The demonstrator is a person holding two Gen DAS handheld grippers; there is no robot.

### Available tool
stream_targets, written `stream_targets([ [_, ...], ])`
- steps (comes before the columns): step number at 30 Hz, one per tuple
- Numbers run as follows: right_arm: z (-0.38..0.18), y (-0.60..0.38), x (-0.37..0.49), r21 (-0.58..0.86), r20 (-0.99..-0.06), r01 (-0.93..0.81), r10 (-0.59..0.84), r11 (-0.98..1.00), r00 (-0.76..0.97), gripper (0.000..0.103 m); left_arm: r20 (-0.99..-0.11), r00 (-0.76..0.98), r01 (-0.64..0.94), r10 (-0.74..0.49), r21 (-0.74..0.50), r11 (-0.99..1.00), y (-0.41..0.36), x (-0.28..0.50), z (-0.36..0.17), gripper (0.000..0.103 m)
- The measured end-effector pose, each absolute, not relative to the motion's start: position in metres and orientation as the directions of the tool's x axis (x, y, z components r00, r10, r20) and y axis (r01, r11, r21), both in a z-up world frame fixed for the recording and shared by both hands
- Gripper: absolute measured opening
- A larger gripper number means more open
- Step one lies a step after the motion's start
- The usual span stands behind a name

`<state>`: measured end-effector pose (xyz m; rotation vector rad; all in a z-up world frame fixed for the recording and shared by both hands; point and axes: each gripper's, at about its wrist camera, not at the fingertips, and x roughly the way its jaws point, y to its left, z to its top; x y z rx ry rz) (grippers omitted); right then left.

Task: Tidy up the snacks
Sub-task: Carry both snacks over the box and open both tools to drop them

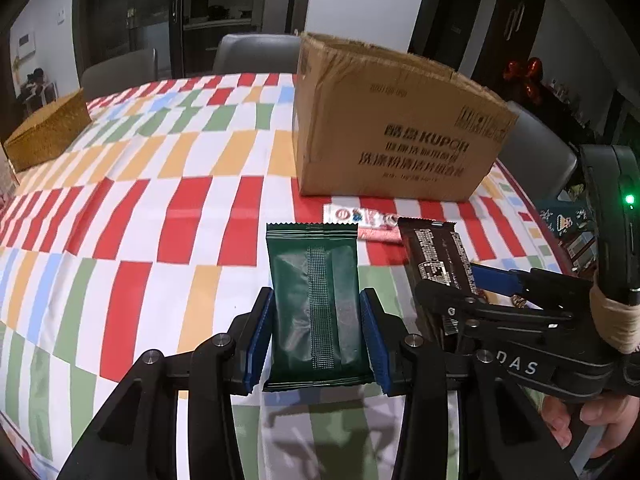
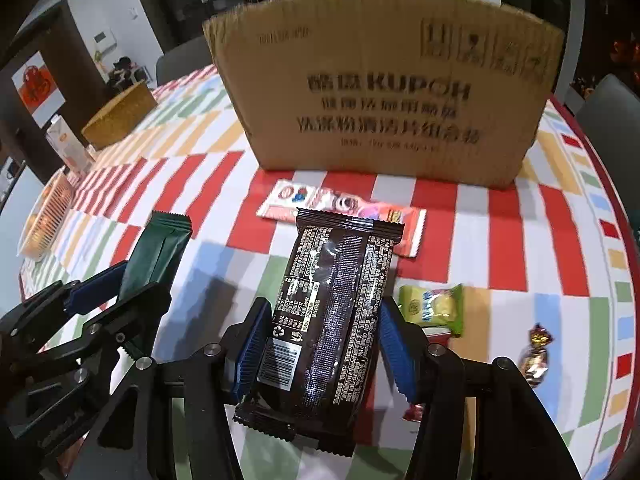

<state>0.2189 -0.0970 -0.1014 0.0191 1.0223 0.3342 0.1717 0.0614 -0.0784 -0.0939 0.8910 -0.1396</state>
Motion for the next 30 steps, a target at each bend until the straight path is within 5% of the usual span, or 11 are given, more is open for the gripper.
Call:
stream_targets([
  [30,0.056,-0.148,0.235,0.119,-0.604,-0.270,0.286,0.955,0.744,0.056,-0.581,0.790,0.170,-0.195,-0.099,0.981,0.023,0.214,0.057,0.042],
])
